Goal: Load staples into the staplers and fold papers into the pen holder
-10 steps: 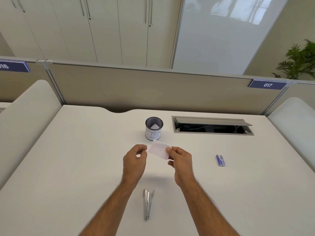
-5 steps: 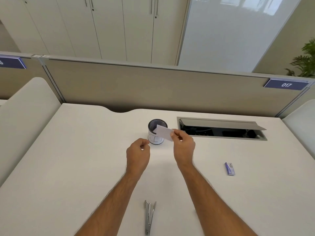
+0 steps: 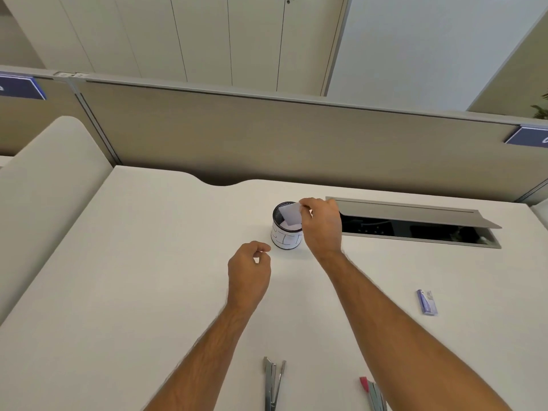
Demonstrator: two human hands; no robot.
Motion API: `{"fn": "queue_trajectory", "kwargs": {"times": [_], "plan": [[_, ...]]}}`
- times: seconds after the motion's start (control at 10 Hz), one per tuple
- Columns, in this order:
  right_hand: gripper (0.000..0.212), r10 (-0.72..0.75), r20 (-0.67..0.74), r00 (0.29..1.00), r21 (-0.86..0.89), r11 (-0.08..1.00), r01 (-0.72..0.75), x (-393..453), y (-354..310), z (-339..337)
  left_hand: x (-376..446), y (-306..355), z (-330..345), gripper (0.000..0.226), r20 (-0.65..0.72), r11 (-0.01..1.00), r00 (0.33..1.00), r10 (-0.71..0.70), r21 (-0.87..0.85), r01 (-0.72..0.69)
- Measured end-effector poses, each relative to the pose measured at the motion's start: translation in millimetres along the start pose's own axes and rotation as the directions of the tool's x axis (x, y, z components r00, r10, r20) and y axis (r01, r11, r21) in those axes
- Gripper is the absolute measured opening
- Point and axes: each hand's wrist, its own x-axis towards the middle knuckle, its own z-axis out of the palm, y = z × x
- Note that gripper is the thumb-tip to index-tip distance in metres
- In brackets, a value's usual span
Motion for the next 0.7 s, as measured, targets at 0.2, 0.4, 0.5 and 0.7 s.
{"fn": "queue_trajectory", "kwargs": {"times": [0.2, 0.4, 0.5, 0.7], "plan": [[0.033, 0.175, 0.101, 0.979, -0.157, 0.975, -0.158, 15, -1, 19, 4, -3, 1, 0.027, 0.001, 1.0, 1.0, -0.005, -0.016, 0.005], [0.023, 0.234, 0.168, 0.957, -0.255, 0.949, -0.187, 23, -2, 21, 7, 0, 2, 0.027, -0.002, 0.999, 1.0, 0.014, -0.03, -0.014], [0.025, 0.221, 0.152, 0.963, -0.292, 0.941, -0.17, 17, -3, 14, -1, 1, 3, 0.027, 0.006, 0.999, 1.0, 0.013, -0.034, -0.012], [0.024, 0.099, 0.008, 0.995, -0.214, 0.972, -0.095, 6, -12, 2, -4, 1, 2, 0.026, -0.005, 1.0, 1.0, 0.005, -0.027, -0.005]]}}
